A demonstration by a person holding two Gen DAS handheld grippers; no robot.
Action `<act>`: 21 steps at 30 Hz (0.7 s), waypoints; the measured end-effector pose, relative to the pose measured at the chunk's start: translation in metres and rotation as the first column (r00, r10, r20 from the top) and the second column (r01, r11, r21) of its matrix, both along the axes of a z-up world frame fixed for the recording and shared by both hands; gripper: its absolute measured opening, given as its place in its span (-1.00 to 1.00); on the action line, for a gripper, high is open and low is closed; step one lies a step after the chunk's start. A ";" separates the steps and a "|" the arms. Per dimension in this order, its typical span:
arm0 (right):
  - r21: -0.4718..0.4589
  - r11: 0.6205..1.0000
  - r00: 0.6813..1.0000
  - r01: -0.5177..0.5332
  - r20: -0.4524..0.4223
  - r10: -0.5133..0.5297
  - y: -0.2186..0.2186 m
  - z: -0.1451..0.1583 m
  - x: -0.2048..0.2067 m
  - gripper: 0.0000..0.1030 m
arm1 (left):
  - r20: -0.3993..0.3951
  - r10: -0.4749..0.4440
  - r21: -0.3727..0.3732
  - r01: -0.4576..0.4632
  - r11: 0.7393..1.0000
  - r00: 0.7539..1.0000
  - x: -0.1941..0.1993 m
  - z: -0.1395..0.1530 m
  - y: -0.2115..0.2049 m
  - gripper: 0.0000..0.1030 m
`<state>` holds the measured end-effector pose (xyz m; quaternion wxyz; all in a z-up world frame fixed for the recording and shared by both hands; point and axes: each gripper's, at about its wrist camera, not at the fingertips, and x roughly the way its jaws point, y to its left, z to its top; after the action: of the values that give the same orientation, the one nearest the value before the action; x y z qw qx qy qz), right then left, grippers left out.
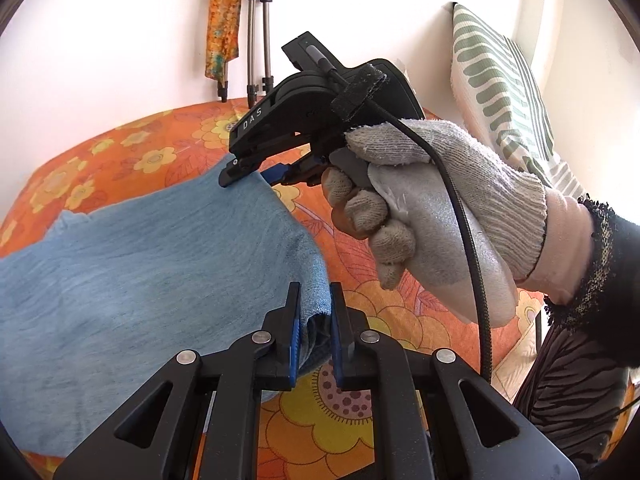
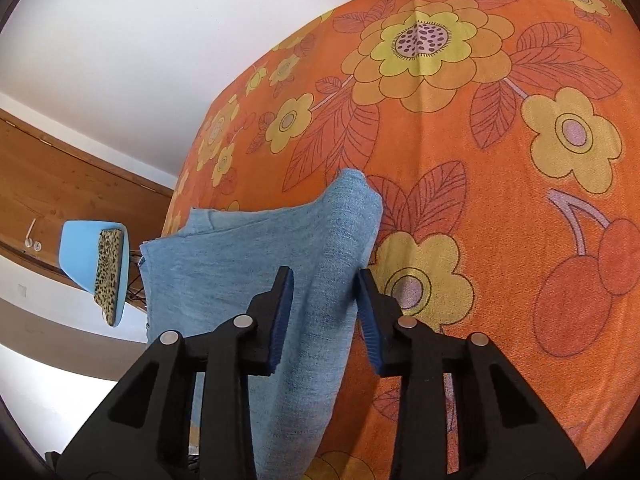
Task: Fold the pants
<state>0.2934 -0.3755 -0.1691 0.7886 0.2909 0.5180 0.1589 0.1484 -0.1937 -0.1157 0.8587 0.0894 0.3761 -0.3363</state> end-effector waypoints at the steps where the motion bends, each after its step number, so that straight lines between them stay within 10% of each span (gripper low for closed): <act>1: 0.004 1.000 1.000 0.011 -0.006 -0.011 0.000 -0.001 0.001 -0.70 | 0.000 0.004 0.004 -0.004 1.000 1.000 0.000 0.000 0.000 -0.79; 21: -0.006 1.000 0.994 0.028 0.102 -0.027 0.041 0.048 0.004 -0.85 | 0.002 0.096 -0.044 -0.095 0.994 0.995 0.000 0.014 0.052 -0.80</act>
<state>0.2971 -0.3347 -0.1211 0.8172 0.2868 0.4734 0.1608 0.1489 -0.1413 -0.1019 0.8763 0.0531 0.3708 -0.3029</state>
